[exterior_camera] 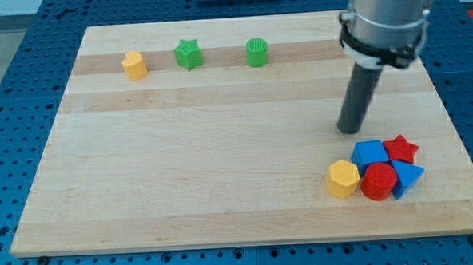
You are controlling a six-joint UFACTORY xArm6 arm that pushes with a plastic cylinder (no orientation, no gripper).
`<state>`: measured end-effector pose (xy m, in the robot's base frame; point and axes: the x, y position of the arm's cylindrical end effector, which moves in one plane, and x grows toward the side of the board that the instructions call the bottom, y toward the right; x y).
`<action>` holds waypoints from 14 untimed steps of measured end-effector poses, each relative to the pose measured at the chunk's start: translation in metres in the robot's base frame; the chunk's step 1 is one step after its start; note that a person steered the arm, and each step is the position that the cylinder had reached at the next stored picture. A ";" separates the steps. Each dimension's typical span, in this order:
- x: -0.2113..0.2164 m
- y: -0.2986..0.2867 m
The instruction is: Push the green circle to the yellow hexagon
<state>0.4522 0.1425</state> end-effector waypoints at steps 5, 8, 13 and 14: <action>-0.206 -0.178; -0.141 -0.182; -0.172 -0.162; -0.159 -0.162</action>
<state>0.2933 -0.0195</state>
